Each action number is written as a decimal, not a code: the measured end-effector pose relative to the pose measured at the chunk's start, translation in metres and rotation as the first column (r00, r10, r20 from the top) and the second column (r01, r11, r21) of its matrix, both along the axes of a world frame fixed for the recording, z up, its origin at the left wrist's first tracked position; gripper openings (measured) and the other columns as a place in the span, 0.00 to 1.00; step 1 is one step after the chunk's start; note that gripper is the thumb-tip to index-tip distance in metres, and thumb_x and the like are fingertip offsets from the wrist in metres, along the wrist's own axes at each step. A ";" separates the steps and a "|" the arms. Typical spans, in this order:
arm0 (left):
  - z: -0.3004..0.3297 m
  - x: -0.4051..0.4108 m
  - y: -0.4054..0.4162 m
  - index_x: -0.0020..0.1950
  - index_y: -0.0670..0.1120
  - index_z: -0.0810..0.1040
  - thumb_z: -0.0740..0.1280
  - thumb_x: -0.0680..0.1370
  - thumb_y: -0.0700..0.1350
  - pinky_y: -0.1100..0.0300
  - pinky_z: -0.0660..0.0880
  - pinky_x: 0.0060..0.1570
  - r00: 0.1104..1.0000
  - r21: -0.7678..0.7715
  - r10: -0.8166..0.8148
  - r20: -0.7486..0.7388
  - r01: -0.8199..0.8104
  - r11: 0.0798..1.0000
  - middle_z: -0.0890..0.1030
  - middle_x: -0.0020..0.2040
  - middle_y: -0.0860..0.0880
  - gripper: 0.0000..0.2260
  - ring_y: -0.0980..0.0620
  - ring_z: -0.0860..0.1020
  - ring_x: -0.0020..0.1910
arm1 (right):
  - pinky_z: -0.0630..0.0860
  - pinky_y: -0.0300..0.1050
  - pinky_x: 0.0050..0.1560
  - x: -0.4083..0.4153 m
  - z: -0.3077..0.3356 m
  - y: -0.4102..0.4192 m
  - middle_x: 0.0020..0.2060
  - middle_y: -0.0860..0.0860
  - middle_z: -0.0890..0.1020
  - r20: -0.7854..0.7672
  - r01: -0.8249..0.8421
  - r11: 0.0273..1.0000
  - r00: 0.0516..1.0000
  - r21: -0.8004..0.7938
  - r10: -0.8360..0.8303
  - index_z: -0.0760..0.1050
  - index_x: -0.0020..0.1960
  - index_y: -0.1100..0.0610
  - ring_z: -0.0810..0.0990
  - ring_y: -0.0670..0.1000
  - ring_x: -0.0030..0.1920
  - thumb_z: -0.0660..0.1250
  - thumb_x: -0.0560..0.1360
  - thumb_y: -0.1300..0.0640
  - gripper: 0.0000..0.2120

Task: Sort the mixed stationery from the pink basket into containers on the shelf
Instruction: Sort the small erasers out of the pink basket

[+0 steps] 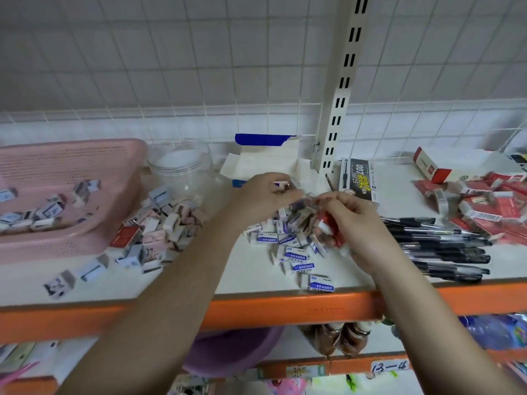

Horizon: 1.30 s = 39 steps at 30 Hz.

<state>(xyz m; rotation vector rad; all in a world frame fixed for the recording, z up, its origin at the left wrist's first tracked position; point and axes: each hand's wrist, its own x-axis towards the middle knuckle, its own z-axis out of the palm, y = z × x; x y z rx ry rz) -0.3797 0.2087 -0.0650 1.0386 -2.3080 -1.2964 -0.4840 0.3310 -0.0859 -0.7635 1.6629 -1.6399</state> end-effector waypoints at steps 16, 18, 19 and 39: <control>-0.011 -0.010 0.051 0.50 0.48 0.78 0.74 0.71 0.43 0.68 0.74 0.36 0.975 0.001 0.021 -0.219 -0.021 1.000 0.81 0.42 0.52 0.10 0.60 0.79 0.39 | 0.65 0.39 0.31 -0.016 -0.005 0.090 0.23 0.48 0.71 -0.519 0.455 0.886 0.779 0.082 -0.352 0.73 0.34 0.59 0.69 0.49 0.27 0.63 0.78 0.49 0.17; -0.007 -0.039 0.071 0.50 0.48 0.80 0.71 0.74 0.42 0.68 0.74 0.37 0.975 -0.121 -0.105 -0.198 0.082 0.989 0.78 0.38 0.53 0.06 0.65 0.77 0.35 | 0.62 0.35 0.27 -0.036 -0.001 0.107 0.21 0.49 0.70 -0.641 0.581 0.810 0.649 0.071 -0.410 0.69 0.32 0.58 0.69 0.47 0.26 0.62 0.78 0.50 0.18; -0.003 -0.057 0.081 0.51 0.48 0.81 0.70 0.75 0.42 0.67 0.73 0.40 0.966 -0.157 -0.173 -0.190 0.144 0.977 0.78 0.38 0.54 0.05 0.66 0.77 0.36 | 0.61 0.37 0.27 -0.050 0.002 0.117 0.21 0.49 0.69 -0.657 0.619 0.784 0.609 0.043 -0.445 0.68 0.32 0.58 0.70 0.48 0.26 0.61 0.78 0.51 0.18; -0.007 -0.297 0.181 0.53 0.46 0.81 0.71 0.74 0.47 0.62 0.73 0.50 0.973 -0.340 -0.016 -0.232 -0.066 0.938 0.80 0.49 0.51 0.09 0.56 0.76 0.46 | 0.74 0.36 0.40 -0.301 0.001 0.154 0.38 0.49 0.80 -0.646 0.359 0.933 0.718 0.023 -0.260 0.75 0.49 0.57 0.80 0.40 0.32 0.59 0.78 0.59 0.07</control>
